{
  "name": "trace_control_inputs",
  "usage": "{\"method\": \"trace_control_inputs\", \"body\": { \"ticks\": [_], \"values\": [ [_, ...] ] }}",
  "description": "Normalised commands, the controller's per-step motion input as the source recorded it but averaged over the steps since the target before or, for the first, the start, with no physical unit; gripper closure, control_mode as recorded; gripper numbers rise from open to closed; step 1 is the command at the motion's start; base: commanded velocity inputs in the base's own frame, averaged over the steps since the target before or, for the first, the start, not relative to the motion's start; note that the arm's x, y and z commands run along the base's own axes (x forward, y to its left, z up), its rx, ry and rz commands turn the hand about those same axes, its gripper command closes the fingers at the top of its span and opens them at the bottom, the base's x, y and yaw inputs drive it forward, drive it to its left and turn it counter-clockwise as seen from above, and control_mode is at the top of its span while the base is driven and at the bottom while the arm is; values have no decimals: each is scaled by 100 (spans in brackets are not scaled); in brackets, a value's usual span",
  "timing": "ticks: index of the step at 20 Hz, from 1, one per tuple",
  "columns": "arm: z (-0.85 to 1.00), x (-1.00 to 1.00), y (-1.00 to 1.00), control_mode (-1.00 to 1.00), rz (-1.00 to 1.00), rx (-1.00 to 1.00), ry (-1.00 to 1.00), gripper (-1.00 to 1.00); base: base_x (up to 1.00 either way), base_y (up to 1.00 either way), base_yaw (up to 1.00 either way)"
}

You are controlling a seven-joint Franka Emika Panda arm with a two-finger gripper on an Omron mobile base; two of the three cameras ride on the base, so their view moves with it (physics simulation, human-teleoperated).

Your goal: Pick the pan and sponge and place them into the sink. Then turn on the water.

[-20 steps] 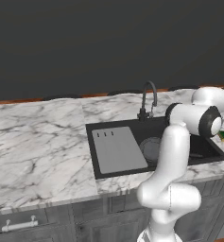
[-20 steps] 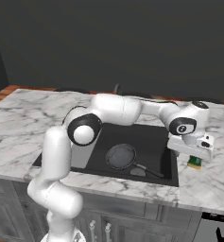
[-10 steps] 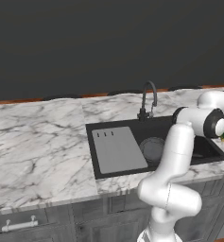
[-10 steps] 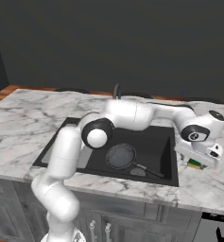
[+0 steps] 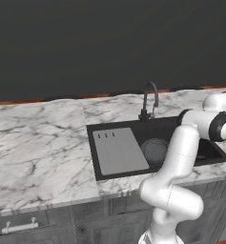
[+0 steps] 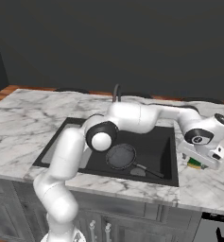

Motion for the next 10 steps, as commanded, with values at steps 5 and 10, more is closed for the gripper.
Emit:
{"method": "trace_control_inputs", "body": {
  "ticks": [5,10],
  "values": [
    [-26,26,0,-100,0,0,0,-100,0,0,0],
    [-32,30,0,-100,0,0,0,-100,0,0,0]
  ]
}}
